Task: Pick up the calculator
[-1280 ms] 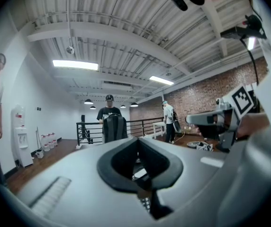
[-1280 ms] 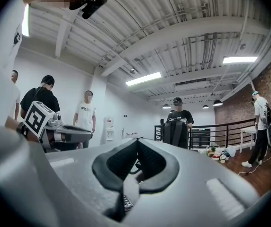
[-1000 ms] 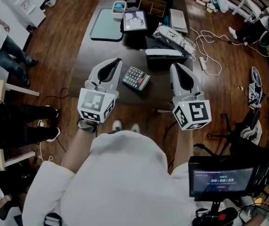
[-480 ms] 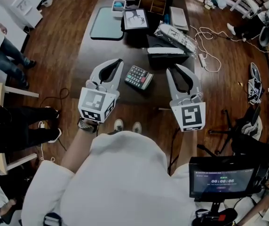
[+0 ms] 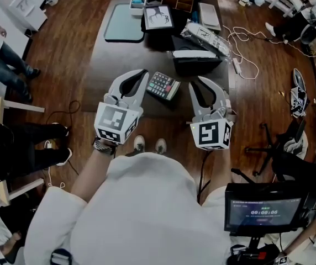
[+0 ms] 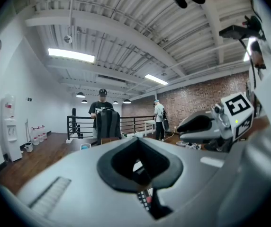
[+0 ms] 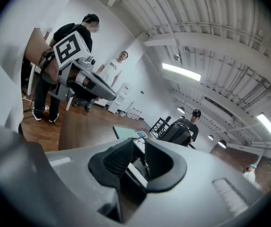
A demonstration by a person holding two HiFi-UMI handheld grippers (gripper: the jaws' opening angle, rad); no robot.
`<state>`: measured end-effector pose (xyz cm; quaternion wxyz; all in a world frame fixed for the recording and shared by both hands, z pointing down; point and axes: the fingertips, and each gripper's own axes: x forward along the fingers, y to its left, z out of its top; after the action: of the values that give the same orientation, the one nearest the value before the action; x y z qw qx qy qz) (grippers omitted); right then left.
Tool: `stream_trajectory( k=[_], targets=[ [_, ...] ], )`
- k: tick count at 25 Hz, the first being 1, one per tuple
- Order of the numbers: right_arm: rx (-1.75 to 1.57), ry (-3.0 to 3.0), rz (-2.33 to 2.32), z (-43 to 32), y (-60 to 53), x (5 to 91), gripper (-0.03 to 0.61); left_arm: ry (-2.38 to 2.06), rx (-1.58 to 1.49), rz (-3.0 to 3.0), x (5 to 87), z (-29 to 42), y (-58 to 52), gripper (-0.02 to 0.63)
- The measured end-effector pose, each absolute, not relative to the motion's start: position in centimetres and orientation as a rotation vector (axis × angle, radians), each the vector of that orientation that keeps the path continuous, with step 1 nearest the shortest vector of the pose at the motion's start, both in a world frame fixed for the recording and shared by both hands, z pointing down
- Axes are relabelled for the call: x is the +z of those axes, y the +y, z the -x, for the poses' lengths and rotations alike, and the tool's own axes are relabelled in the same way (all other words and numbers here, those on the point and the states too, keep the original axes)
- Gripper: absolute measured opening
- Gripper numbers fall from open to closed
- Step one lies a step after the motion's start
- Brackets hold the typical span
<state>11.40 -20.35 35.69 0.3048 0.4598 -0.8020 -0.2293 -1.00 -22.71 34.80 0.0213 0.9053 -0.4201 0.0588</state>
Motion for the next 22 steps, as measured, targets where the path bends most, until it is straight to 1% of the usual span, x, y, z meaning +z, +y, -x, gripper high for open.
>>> stream_trajectory(
  k=[3, 5, 8, 11, 22],
  targets=[
    [-0.663, -2.054, -1.154, -11.0, -20.5, 36.7, 0.069, -1.299, 0.194, -2.808, 34.9, 0.9, -22.6, 0.006],
    [-0.709, -2.027, -1.117, -10.9, -20.5, 37.5, 0.092, -1.3, 0.201, -2.807, 34.9, 0.9, -22.5, 0.006],
    [-0.739, -1.988, -1.033, -10.7, -20.3, 39.0, 0.105, -1.304, 0.212, -2.796, 35.4, 0.9, -22.3, 0.006],
    [-0.768, -1.939, -0.932, -10.8, -20.3, 41.5, 0.143, -1.302, 0.229, -2.781, 36.4, 0.9, -22.2, 0.006],
    [-0.77, -1.807, -0.775, -11.4, -20.4, 50.0, 0.143, -1.313, 0.264, -2.781, 37.0, 0.5, -21.8, 0.006]
  ],
)
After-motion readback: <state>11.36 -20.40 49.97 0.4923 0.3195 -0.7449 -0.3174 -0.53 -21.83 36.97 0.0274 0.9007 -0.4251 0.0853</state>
